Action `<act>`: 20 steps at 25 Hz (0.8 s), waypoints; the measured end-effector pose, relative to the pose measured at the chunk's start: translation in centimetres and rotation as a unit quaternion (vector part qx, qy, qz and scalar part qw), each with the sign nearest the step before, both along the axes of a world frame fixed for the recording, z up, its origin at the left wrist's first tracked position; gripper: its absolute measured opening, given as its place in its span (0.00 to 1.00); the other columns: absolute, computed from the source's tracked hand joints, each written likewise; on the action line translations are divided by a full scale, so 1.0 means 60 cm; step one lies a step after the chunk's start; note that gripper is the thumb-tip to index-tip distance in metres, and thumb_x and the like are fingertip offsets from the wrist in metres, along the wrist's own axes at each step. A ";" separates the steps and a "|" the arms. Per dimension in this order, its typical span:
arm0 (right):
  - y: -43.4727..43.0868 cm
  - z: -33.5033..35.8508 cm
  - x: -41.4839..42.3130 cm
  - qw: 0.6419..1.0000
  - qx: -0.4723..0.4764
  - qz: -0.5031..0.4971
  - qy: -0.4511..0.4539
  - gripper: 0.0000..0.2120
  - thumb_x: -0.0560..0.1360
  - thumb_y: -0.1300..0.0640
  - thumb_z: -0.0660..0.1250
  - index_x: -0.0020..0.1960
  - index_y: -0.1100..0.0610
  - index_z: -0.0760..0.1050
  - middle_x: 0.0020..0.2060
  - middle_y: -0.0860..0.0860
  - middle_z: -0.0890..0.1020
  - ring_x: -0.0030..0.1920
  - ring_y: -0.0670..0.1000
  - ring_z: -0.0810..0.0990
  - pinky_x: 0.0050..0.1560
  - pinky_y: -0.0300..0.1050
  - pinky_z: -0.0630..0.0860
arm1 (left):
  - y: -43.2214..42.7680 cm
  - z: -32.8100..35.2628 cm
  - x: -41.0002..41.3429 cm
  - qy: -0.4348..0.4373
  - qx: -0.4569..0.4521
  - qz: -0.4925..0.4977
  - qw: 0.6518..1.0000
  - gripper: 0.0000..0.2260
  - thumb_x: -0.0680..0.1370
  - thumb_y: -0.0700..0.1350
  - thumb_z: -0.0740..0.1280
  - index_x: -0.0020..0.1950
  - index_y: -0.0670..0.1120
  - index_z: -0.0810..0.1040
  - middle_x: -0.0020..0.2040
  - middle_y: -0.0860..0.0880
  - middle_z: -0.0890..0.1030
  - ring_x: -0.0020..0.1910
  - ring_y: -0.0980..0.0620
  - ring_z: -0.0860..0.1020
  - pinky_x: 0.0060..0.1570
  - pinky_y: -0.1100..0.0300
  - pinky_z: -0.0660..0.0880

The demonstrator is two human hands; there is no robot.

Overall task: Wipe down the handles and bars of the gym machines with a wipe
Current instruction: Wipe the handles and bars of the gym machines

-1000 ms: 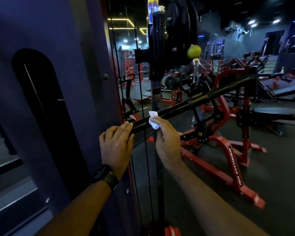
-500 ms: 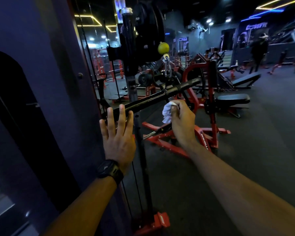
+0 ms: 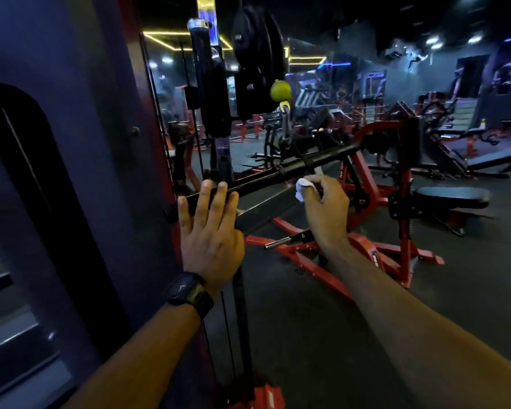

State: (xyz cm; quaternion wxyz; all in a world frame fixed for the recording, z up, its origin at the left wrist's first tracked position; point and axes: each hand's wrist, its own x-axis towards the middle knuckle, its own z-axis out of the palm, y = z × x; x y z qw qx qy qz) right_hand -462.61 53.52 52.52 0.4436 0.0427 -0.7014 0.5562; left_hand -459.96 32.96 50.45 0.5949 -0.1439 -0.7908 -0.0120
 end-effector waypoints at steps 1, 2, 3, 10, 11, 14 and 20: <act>0.019 -0.001 -0.010 1.000 0.011 0.004 0.004 0.10 0.74 0.50 0.66 0.49 0.55 0.79 0.46 0.45 0.80 0.48 0.50 0.81 0.49 0.55 0.80 | 0.026 0.005 -0.004 -0.007 0.003 -0.007 1.000 0.24 0.73 0.42 0.60 0.69 0.42 0.74 0.71 0.43 0.72 0.74 0.42 0.63 0.75 0.41 0.44; 0.034 -0.003 -0.018 1.000 0.021 0.010 0.010 0.10 0.74 0.49 0.66 0.50 0.55 0.78 0.46 0.45 0.80 0.48 0.50 0.81 0.49 0.55 0.80 | 0.049 0.010 -0.010 -0.019 0.005 -0.012 1.000 0.23 0.73 0.43 0.60 0.68 0.42 0.74 0.70 0.43 0.73 0.73 0.42 0.64 0.75 0.42 0.44; 0.051 -0.004 -0.025 0.999 0.031 0.016 0.016 0.10 0.75 0.50 0.65 0.51 0.55 0.77 0.47 0.47 0.80 0.48 0.50 0.80 0.48 0.55 0.79 | 0.075 0.013 -0.017 -0.032 0.007 -0.013 0.999 0.23 0.74 0.44 0.59 0.68 0.43 0.74 0.69 0.43 0.74 0.73 0.42 0.64 0.75 0.43 0.45; 0.127 0.005 -0.113 0.992 0.095 -0.019 0.075 0.08 0.78 0.63 0.62 0.57 0.61 0.72 0.51 0.56 0.78 0.51 0.54 0.78 0.54 0.33 0.73 | 0.189 0.037 -0.102 -0.050 -0.032 -0.008 0.998 0.20 0.76 0.46 0.67 0.68 0.45 0.75 0.67 0.43 0.75 0.69 0.41 0.69 0.72 0.41 0.59; 0.129 0.012 -0.127 0.989 0.114 -0.032 0.086 0.10 0.77 0.66 0.61 0.58 0.63 0.73 0.53 0.58 0.77 0.53 0.54 0.77 0.55 0.30 0.69 | 0.200 0.041 -0.119 -0.046 -0.038 -0.002 0.998 0.21 0.75 0.47 0.69 0.68 0.45 0.75 0.68 0.44 0.75 0.69 0.41 0.69 0.71 0.40 0.60; 0.122 0.024 -0.164 0.970 0.204 -0.024 0.127 0.15 0.77 0.62 0.55 0.60 0.64 0.75 0.57 0.59 0.76 0.58 0.53 0.75 0.61 0.33 0.68 | 0.209 0.042 -0.172 -0.035 -0.044 0.023 0.998 0.24 0.73 0.49 0.72 0.68 0.46 0.75 0.69 0.44 0.74 0.69 0.41 0.69 0.70 0.38 0.60; 0.109 0.008 -0.208 0.921 0.362 -0.027 0.144 0.16 0.78 0.62 0.61 0.64 0.65 0.75 0.60 0.59 0.77 0.64 0.56 0.75 0.65 0.47 0.74 | 0.207 0.021 -0.233 0.013 -0.059 0.021 0.998 0.23 0.75 0.49 0.72 0.68 0.49 0.71 0.71 0.46 0.72 0.69 0.41 0.65 0.69 0.37 0.56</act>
